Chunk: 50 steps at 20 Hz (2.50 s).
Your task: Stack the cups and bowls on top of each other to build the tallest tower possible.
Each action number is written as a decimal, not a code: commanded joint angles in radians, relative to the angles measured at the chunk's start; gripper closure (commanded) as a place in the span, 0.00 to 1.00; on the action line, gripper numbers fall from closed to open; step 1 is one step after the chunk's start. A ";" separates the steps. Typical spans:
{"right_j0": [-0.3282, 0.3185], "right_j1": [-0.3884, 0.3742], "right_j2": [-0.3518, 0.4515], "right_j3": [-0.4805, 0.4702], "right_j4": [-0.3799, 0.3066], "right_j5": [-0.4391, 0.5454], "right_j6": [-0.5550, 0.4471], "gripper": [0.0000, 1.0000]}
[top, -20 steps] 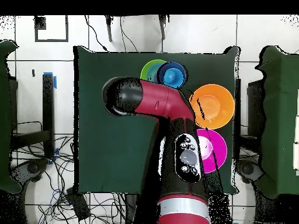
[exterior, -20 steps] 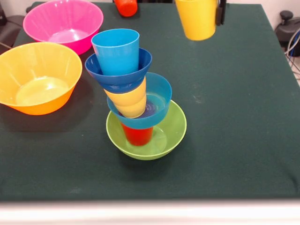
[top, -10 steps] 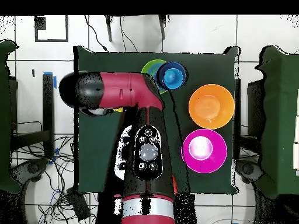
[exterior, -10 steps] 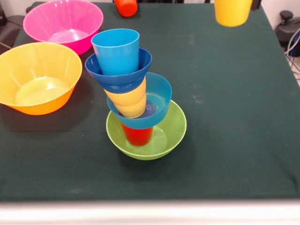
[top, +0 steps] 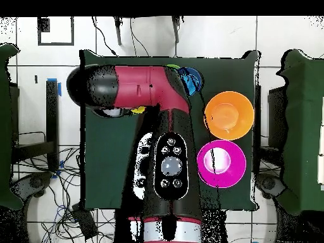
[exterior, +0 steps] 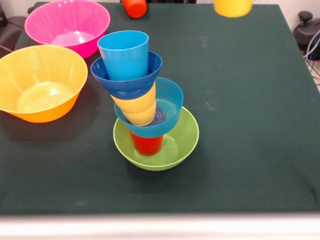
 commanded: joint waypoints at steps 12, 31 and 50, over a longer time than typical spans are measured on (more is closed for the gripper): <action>-0.135 -0.001 0.142 -0.154 -0.158 0.232 -0.335 1.00; -0.287 0.054 0.250 -0.154 -0.183 0.165 -0.481 1.00; -0.356 0.084 0.316 -0.185 -0.237 0.180 -0.529 1.00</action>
